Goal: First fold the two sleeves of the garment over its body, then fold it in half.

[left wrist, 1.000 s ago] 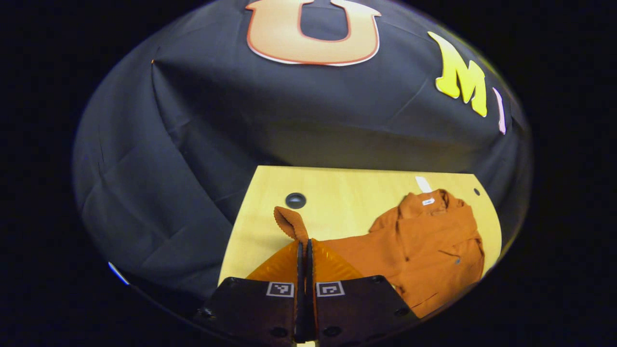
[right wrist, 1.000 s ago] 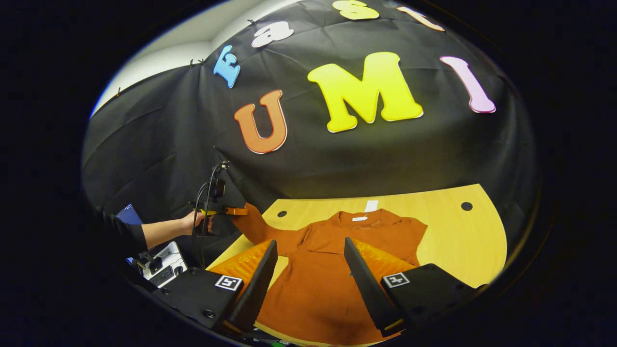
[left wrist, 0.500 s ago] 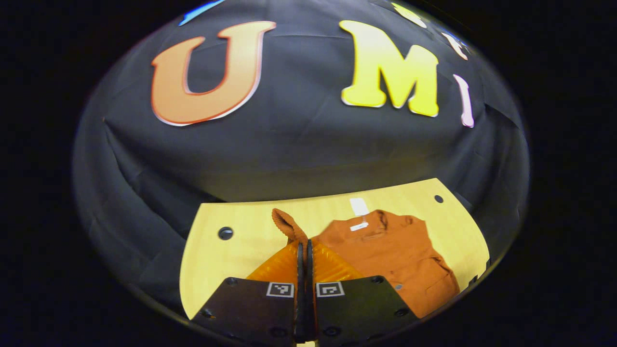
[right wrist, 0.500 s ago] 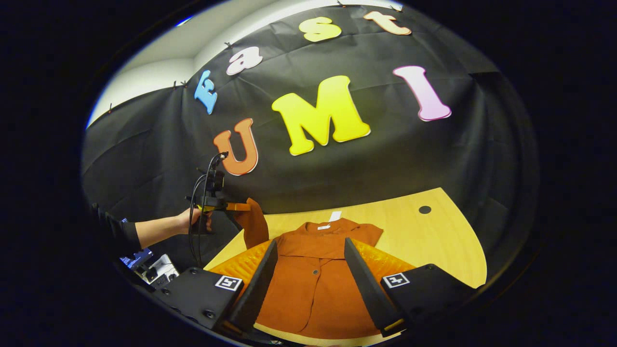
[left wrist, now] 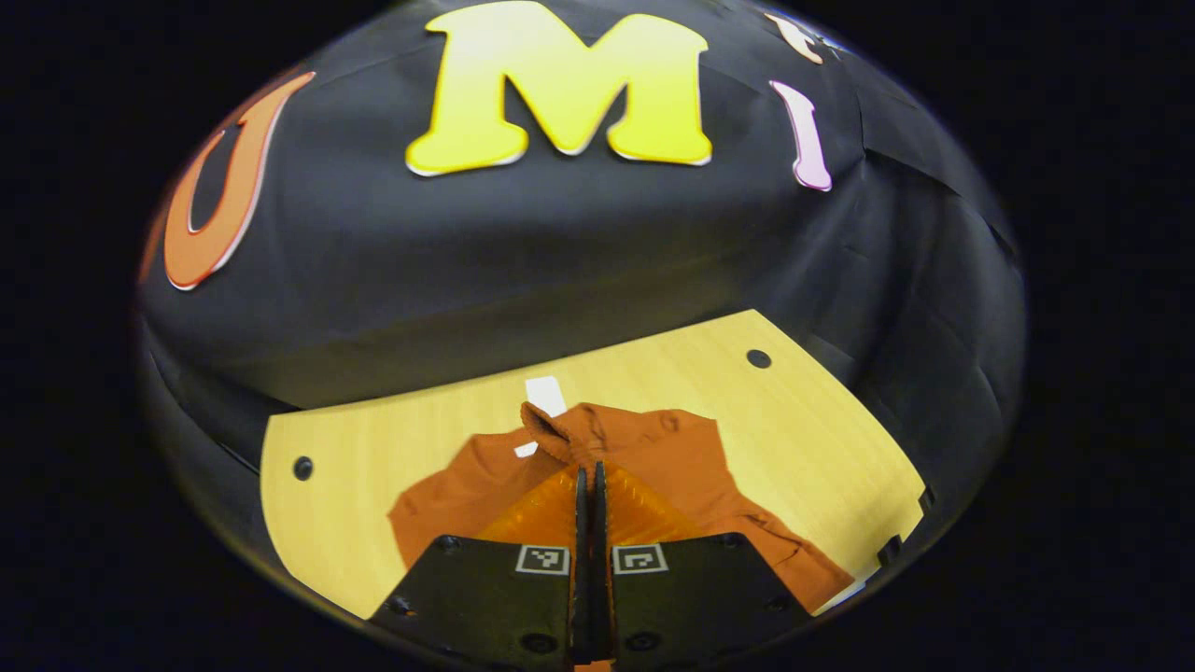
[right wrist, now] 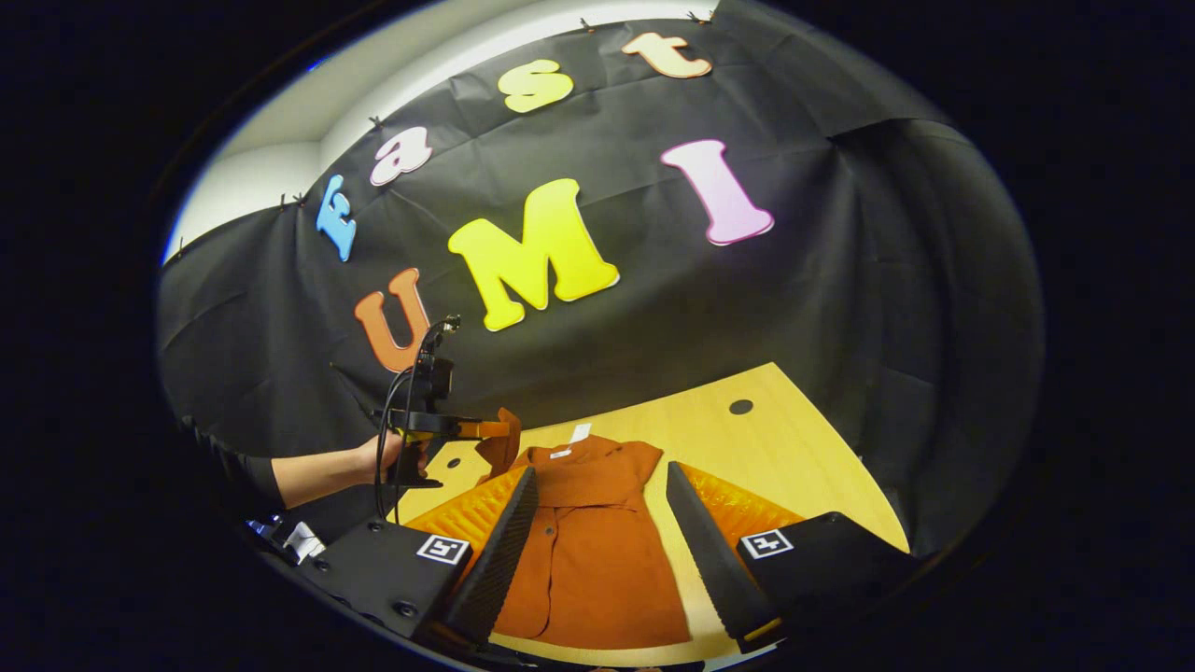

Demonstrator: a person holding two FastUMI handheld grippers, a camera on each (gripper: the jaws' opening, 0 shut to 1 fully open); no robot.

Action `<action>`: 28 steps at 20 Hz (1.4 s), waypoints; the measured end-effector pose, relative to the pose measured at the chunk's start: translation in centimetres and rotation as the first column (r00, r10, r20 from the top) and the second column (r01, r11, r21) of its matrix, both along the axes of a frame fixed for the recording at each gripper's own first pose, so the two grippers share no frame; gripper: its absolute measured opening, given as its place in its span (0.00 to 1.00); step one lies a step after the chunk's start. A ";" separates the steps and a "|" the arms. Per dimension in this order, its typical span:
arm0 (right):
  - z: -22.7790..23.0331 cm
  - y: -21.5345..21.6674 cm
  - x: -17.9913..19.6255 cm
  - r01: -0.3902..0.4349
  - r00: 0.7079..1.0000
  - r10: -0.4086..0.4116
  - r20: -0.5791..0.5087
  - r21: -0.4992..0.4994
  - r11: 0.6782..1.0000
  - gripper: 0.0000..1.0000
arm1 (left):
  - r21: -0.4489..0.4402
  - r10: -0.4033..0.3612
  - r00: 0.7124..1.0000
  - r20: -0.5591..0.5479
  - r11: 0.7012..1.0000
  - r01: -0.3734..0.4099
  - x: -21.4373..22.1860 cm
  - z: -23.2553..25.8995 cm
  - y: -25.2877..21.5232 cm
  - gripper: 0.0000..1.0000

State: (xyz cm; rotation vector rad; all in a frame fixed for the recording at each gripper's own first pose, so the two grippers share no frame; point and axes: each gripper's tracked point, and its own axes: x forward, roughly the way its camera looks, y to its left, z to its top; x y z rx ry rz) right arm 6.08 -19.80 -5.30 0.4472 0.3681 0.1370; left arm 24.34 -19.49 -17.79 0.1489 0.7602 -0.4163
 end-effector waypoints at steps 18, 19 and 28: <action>-3.6 -4.3 -2.6 0.132 0.978 -0.138 -0.157 -0.052 0.990 0.90 | 0.013 0.082 0.992 -0.098 0.997 -0.081 0.9 -15.4 -16.1 0.18; -3.6 -4.1 -2.5 0.126 0.979 -0.135 -0.152 -0.069 0.990 0.90 | 0.016 0.083 0.992 -0.094 0.996 -0.082 0.7 -15.0 -16.0 0.40; -3.1 2.3 1.1 -0.041 0.997 0.032 -0.070 -0.137 0.990 0.90 | -0.061 0.196 0.954 0.228 0.981 -0.187 -6.9 -0.4 -7.0 0.99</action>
